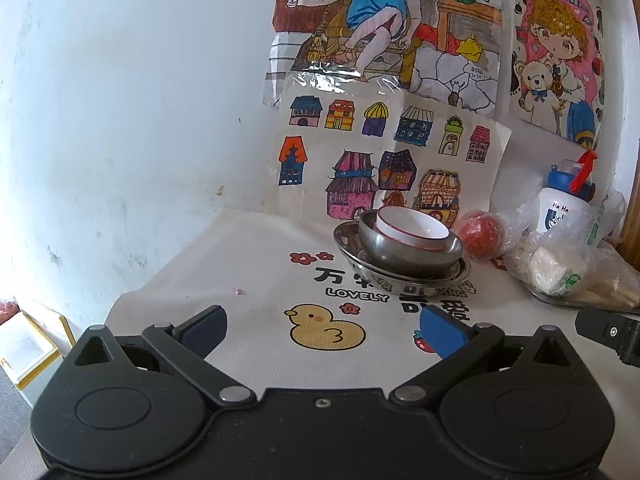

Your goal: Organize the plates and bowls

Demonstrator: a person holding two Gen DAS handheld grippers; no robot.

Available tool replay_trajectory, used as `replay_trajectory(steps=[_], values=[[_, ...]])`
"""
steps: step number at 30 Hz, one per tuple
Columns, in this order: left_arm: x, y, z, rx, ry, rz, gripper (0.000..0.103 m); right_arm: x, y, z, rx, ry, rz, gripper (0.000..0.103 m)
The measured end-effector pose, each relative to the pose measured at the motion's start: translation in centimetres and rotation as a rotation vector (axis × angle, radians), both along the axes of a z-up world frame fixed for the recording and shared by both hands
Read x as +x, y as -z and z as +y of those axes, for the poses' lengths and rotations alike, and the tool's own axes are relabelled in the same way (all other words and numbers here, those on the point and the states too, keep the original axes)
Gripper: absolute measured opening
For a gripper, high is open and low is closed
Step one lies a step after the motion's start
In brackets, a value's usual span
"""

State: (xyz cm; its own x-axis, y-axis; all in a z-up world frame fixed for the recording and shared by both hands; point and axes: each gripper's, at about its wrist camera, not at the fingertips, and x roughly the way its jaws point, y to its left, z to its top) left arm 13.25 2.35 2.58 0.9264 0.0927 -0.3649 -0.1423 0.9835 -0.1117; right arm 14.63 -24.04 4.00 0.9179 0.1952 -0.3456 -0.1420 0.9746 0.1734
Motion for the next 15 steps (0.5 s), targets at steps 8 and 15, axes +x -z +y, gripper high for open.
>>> replay_trajectory(steps=[8,15], values=[[0.00,0.02,0.02,0.000,-0.002,0.003,0.102,0.11,0.00,-0.08,0.002,-0.001,0.001,0.103],[0.06,0.00,0.11,0.002,-0.005,0.001,0.102,0.25,-0.05,0.00,-0.001,-0.006,0.000,0.103]])
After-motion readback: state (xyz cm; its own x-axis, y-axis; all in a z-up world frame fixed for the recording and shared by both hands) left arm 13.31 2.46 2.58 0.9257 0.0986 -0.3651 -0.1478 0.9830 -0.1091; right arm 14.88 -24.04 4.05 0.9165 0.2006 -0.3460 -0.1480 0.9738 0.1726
